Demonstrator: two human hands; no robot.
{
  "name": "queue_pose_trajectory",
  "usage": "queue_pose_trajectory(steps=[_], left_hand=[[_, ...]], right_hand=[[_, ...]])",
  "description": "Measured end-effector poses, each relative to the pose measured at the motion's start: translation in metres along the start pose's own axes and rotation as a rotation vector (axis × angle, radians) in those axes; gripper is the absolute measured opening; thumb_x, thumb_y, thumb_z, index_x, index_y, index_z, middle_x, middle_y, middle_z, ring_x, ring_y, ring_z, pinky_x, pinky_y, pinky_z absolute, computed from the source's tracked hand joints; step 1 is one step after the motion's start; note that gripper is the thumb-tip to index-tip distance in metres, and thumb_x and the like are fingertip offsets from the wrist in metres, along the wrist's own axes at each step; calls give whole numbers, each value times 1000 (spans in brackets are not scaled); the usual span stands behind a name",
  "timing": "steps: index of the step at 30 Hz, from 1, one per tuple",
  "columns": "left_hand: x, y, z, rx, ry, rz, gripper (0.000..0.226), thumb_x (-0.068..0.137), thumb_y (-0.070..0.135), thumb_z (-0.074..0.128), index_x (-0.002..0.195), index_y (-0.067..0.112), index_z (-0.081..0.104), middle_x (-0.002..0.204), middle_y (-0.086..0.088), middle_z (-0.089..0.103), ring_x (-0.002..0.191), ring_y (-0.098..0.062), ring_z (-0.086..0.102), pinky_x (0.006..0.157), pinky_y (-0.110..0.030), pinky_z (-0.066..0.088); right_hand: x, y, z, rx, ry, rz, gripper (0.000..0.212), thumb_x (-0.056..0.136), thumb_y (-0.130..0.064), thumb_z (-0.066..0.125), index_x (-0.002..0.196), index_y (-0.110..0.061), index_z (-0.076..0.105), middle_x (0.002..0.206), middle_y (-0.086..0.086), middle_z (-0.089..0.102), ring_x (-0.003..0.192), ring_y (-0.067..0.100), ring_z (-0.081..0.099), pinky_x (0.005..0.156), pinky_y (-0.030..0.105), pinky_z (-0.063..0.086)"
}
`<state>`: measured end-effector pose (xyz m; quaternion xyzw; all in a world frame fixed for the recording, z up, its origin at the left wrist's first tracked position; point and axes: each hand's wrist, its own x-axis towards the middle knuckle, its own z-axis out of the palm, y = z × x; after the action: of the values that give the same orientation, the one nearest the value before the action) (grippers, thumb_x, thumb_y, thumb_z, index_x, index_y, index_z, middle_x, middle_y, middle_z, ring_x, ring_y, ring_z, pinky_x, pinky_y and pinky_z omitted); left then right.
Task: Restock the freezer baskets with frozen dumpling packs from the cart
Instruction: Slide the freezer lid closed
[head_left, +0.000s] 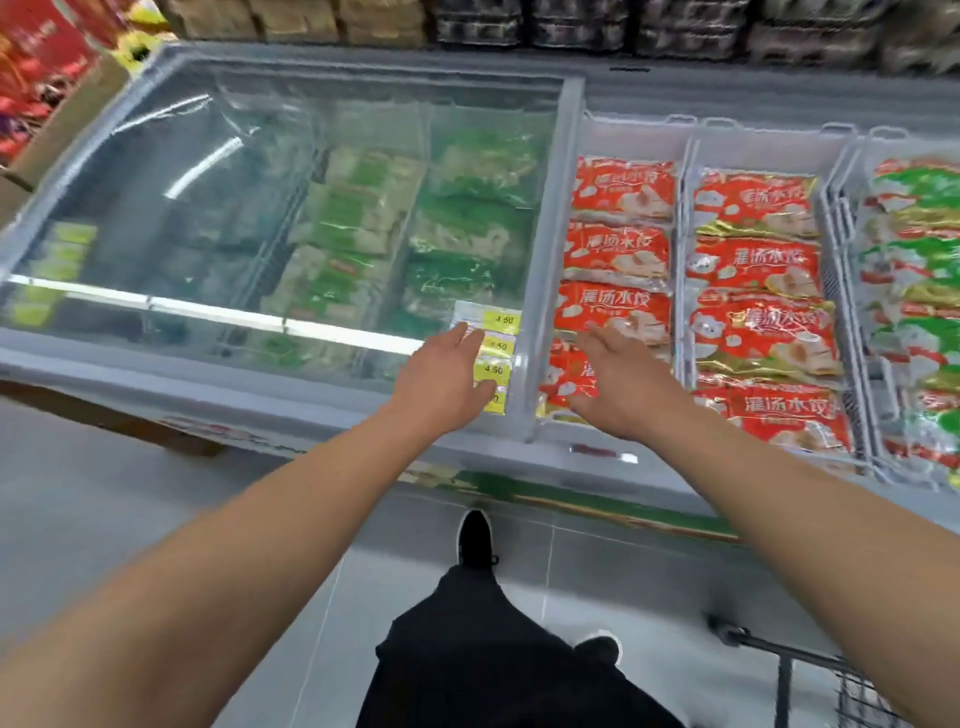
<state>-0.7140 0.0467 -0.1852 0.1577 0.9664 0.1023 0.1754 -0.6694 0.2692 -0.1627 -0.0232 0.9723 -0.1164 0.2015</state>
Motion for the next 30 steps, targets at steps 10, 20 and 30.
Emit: queue_pose_trajectory(steps=[10, 20, 30], left_hand=[[45, -86, 11, 143, -99, 110, 92, 90, 59, 56, 160, 28, 4, 168, -4, -4, 155, -30, -5, 123, -51, 6], [60, -89, 15, 164, -140, 149, 99, 88, 67, 55, 159, 30, -3, 167, -4, -17, 152, -31, -19, 124, -53, -2], [62, -69, 28, 164, -137, 126, 100, 88, 69, 52, 158, 34, -9, 166, 0, -19, 152, -31, -20, 124, -54, -2]], right_hand=[[83, -68, 23, -255, -66, 41, 80, 93, -45, 54, 156, -19, 11, 166, 3, 1, 152, 34, -4, 124, 50, 3], [95, -62, 30, -288, -148, 119, 105, 88, -56, 61, 157, -23, -10, 164, -8, -18, 152, 35, -6, 123, 52, 6], [87, -38, 34, -238, -200, 160, 105, 89, -56, 60, 157, -27, -15, 160, -15, -30, 147, 37, 17, 120, 54, 17]])
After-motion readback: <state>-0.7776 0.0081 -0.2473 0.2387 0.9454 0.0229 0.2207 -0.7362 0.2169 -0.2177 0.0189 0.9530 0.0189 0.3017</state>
